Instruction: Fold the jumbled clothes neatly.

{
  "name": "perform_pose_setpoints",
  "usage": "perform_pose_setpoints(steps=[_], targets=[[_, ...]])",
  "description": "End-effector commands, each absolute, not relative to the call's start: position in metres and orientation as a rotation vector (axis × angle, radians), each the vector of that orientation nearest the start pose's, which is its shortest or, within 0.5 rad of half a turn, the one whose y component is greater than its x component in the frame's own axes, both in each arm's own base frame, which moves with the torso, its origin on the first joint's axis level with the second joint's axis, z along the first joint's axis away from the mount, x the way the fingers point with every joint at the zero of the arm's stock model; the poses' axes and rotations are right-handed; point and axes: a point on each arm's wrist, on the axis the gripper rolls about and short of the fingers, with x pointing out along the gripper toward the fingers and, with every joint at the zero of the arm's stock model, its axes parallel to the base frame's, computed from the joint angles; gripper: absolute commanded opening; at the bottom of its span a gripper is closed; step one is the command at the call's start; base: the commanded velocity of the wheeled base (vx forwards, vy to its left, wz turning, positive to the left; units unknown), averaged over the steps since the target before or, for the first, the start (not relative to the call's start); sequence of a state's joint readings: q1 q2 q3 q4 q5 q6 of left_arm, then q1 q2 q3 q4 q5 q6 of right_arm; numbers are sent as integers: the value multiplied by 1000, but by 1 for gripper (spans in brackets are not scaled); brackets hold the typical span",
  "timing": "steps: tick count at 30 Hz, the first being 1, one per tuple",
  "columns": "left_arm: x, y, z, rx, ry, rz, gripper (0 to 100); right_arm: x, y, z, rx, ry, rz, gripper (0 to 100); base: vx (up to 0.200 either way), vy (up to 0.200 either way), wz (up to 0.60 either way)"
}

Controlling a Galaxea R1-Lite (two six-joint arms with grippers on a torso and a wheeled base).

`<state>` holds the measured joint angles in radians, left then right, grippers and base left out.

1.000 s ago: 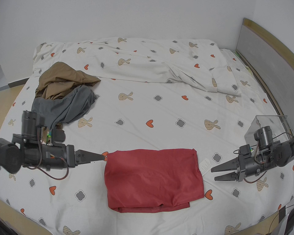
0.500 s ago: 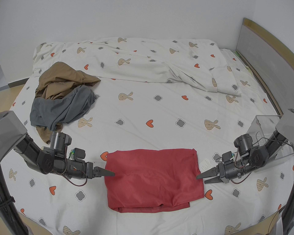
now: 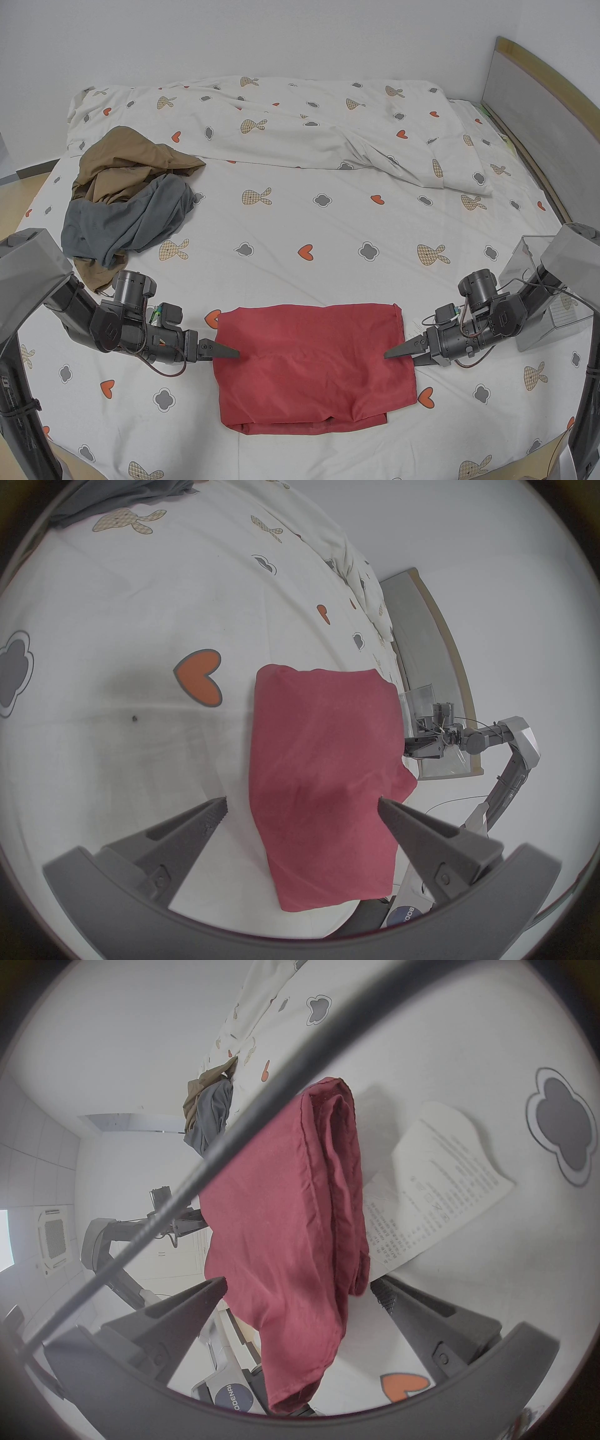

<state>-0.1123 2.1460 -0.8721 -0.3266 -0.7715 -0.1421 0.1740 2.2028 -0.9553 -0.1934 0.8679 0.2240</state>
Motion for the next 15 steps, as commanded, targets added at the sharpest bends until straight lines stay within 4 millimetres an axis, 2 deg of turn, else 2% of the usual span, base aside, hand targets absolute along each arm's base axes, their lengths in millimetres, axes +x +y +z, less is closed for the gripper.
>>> perform_pose_setpoints(steps=[1, 7, 15], targets=[[345, -56, 24, -439, 984, -753, 100, 351, 83, 10, 557, 1153, 834, 100, 0, 0, 0], [351, -60, 23, -433, 981, -764, 100, 354, 94, 9, 542, 1156, 858, 100, 0, 0, 0], [346, -73, 24, -416, 991, -800, 100, 351, 111, 12, 519, 1171, 901, 100, 0, 0, 0]])
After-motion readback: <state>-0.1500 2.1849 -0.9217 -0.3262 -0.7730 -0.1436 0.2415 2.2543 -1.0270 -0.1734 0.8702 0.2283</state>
